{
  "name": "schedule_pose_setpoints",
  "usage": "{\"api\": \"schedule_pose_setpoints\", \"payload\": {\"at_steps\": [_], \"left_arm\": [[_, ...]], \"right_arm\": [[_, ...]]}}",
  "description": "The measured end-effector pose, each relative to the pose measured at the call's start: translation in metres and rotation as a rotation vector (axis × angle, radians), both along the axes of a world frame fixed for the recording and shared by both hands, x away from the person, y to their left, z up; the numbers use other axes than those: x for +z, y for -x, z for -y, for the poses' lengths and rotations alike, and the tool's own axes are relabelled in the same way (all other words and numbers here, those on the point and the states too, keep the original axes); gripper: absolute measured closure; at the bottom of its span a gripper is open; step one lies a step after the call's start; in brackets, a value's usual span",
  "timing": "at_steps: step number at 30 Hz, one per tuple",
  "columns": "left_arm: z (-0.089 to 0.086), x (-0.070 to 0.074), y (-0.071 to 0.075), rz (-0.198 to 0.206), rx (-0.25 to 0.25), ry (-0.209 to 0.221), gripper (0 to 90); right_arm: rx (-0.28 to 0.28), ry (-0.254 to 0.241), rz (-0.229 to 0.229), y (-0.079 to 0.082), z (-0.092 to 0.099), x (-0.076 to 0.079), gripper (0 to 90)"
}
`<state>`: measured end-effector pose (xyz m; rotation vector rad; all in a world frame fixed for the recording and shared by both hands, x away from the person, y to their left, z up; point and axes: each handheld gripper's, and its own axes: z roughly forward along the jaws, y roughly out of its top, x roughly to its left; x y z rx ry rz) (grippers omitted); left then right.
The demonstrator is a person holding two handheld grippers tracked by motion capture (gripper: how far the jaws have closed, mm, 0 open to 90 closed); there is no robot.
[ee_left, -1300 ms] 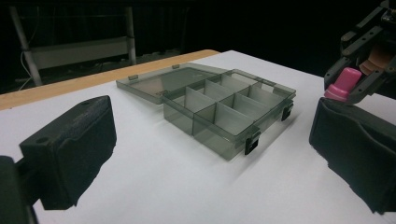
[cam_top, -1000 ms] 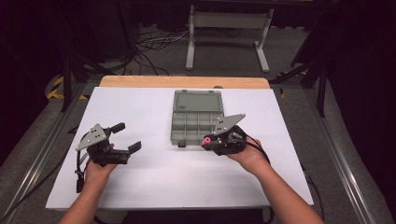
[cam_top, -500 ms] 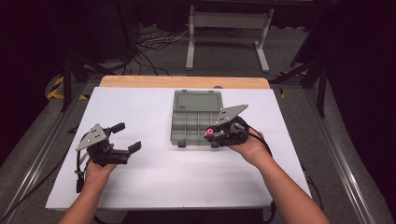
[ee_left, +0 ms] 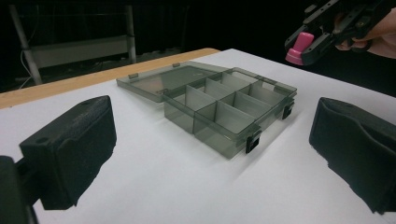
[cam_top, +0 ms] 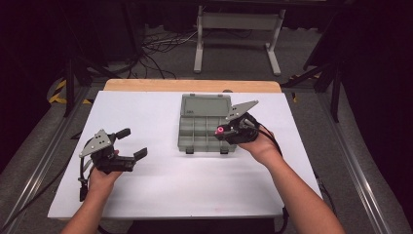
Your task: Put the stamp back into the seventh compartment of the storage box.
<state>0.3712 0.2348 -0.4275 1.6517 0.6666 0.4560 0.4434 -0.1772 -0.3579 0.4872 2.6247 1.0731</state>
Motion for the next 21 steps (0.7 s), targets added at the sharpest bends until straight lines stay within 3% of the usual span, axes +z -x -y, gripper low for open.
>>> {"api": "schedule_pose_setpoints", "payload": {"at_steps": [21], "left_arm": [[0.000,-0.001,0.000,-0.006,0.008,-0.006,1.7]], "right_arm": [[-0.083,0.008,-0.052,-0.032,-0.007,-0.023,64.3]]}}
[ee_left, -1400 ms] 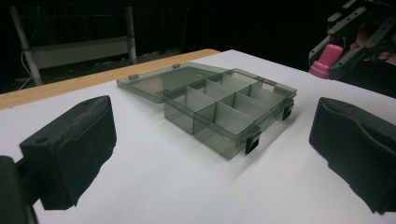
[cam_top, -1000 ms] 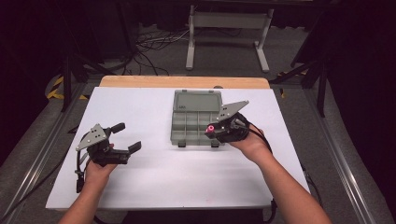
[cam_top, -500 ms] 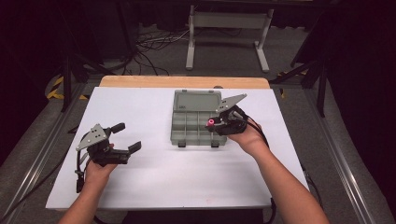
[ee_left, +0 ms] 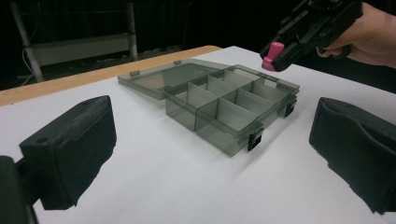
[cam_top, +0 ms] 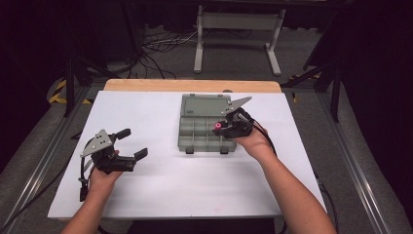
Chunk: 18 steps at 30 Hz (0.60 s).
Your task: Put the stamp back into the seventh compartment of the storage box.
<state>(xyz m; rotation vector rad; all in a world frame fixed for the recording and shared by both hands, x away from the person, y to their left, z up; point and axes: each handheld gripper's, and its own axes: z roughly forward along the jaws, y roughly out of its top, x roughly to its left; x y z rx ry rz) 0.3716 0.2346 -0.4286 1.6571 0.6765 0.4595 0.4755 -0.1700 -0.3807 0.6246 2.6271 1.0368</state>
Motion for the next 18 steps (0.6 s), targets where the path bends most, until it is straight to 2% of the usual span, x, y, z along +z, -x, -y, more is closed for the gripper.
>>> {"api": "schedule_pose_setpoints", "payload": {"at_steps": [8,18], "left_arm": [[-0.002,0.000,-0.001,-0.001,0.011,0.000,1.7],[-0.001,-0.001,-0.001,-0.005,0.012,0.000,1.7]], "right_arm": [[-0.008,0.025,-0.032,-0.009,-0.007,-0.015,64.3],[-0.013,0.057,-0.064,-0.014,-0.010,-0.024,64.3]]}}
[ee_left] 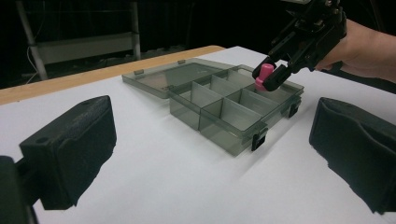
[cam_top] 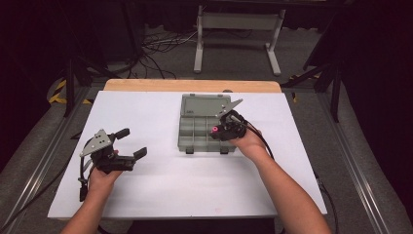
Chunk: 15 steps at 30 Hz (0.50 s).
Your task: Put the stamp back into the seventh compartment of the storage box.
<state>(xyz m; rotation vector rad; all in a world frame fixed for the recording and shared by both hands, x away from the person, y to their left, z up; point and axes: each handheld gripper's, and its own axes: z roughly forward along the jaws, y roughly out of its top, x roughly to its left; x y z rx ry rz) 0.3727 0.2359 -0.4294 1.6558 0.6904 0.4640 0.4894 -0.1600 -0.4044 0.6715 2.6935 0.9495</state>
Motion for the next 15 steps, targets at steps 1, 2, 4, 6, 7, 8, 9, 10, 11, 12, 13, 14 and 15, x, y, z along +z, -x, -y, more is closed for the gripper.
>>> {"api": "schedule_pose_setpoints", "payload": {"at_steps": [1,2,4,6,7,8,9,10,11,12,13,14,15], "left_arm": [[0.000,0.000,0.000,-0.002,0.001,0.000,1.7],[0.000,0.000,0.000,-0.002,0.001,-0.003,1.7],[0.000,0.000,0.000,-0.005,-0.001,-0.008,1.7],[0.001,0.000,0.000,-0.005,-0.002,-0.009,1.7],[0.001,0.000,0.000,-0.006,-0.001,-0.011,1.7],[0.000,0.000,0.000,-0.006,-0.001,-0.009,1.7],[0.000,0.000,0.000,-0.005,-0.002,-0.010,1.7],[0.000,0.000,0.000,-0.007,-0.001,-0.007,1.7],[0.000,-0.001,-0.001,-0.008,-0.005,-0.005,1.7],[0.000,-0.001,-0.001,-0.008,-0.008,-0.002,1.7],[0.000,-0.001,-0.001,-0.007,-0.011,0.003,1.7],[0.000,-0.001,-0.001,-0.005,-0.014,0.004,1.7],[0.000,0.000,0.000,-0.005,-0.013,0.007,1.7]], "right_arm": [[0.001,0.004,-0.001,0.000,0.000,0.000,64.3],[0.002,0.005,-0.005,-0.001,0.000,-0.001,64.3],[0.001,0.010,-0.010,-0.001,0.000,-0.003,64.3],[-0.001,0.018,-0.015,-0.002,0.000,-0.004,64.3],[0.000,0.019,-0.017,-0.003,0.000,-0.005,64.3],[0.002,0.021,-0.020,-0.003,0.000,-0.006,64.2],[0.004,0.022,-0.023,-0.003,-0.001,-0.007,64.3],[0.003,0.025,-0.026,-0.003,-0.001,-0.007,64.3],[0.006,0.027,-0.028,-0.004,-0.002,-0.008,64.2],[0.011,0.027,-0.035,-0.004,-0.002,-0.009,64.3],[0.014,0.029,-0.042,-0.004,-0.003,-0.010,64.3],[0.016,0.033,-0.045,-0.004,-0.003,-0.011,64.3],[0.020,0.037,-0.046,-0.005,-0.003,-0.012,64.2]]}}
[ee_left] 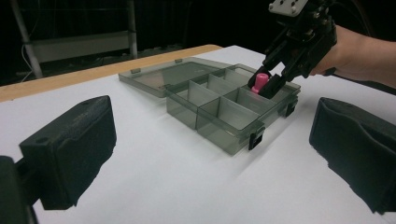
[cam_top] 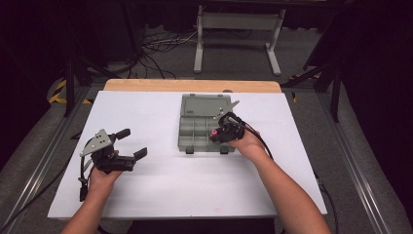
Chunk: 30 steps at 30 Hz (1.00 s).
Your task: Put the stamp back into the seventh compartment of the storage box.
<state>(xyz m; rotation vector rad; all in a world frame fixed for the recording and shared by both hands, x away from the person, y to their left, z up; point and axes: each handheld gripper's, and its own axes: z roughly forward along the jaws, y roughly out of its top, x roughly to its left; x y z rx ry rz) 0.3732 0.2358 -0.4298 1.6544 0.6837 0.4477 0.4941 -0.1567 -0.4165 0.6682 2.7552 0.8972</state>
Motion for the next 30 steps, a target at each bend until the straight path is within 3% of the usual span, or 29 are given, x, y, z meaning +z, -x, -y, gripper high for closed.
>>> {"api": "schedule_pose_setpoints", "payload": {"at_steps": [19,26,30], "left_arm": [[0.0000,0.0002,0.0001,0.000,0.000,0.001,1.2],[0.0018,0.0002,-0.0003,0.011,-0.003,-0.008,0.4],[0.0019,-0.0001,-0.0025,-0.017,-0.003,-0.006,0.5]], "right_arm": [[0.002,0.006,-0.013,0.0001,-0.0012,-0.0022,63.7],[0.001,0.003,0.006,0.0010,-0.0004,0.0006,59.8],[-0.021,-0.024,0.016,0.0018,0.0039,0.0056,52.0]]}}
